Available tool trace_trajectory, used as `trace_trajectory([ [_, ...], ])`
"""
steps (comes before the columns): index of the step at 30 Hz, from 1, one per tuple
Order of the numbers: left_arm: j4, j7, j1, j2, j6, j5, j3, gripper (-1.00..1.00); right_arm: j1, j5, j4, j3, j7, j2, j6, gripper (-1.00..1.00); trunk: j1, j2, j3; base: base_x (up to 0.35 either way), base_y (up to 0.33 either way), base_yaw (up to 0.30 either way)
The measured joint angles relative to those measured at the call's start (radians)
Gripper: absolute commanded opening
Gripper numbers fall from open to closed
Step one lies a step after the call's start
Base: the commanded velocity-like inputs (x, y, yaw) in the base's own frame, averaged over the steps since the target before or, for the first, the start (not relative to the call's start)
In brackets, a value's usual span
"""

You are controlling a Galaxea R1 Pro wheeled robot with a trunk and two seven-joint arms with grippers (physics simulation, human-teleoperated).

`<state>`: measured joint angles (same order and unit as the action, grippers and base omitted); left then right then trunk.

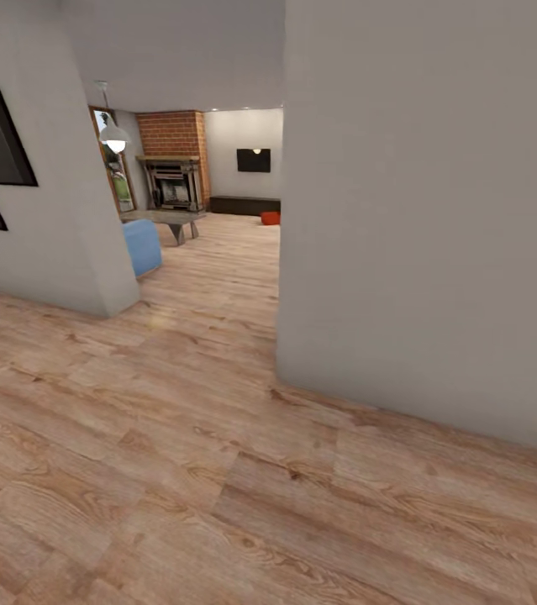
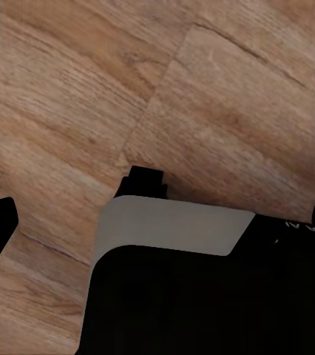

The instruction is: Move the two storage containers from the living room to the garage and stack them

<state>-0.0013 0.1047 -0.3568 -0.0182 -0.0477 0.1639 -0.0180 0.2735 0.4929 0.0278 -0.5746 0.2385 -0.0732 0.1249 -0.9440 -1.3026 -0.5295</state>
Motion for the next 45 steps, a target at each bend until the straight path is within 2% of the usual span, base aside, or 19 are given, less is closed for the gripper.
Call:
trace_trajectory([
  [10, 0.000, 0.000, 0.000, 0.000, 0.000, 0.000, 0.000, 1.00, 0.000, -0.006, 0.000, -0.002, 0.000, -0.004, -0.003, 1.00, 0.000, 0.000, 0.000, 0.320, 0.000, 0.000],
  [14, 0.000, 0.000, 0.000, 0.000, 0.000, 0.000, 0.000, 1.00, 0.000, -0.004, 0.000, -0.002, 0.003, -0.013, -0.008, 1.00, 0.000, 0.000, 0.000, 0.320, 0.000, 0.010],
  [29, 0.000, 0.000, 0.000, 0.000, 0.000, 0.000, 0.000, 1.00, 0.000, -0.004, 0.000, -0.003, 0.005, -0.015, -0.008, 1.00, 0.000, 0.000, 0.000, 0.320, 0.000, 0.241],
  [45, 0.000, 0.000, 0.000, 0.000, 0.000, 0.000, 0.000, 1.00, 0.000, -0.003, 0.000, -0.001, 0.007, -0.016, -0.006, 1.00, 0.000, 0.000, 0.000, 0.320, 0.000, 0.062],
])
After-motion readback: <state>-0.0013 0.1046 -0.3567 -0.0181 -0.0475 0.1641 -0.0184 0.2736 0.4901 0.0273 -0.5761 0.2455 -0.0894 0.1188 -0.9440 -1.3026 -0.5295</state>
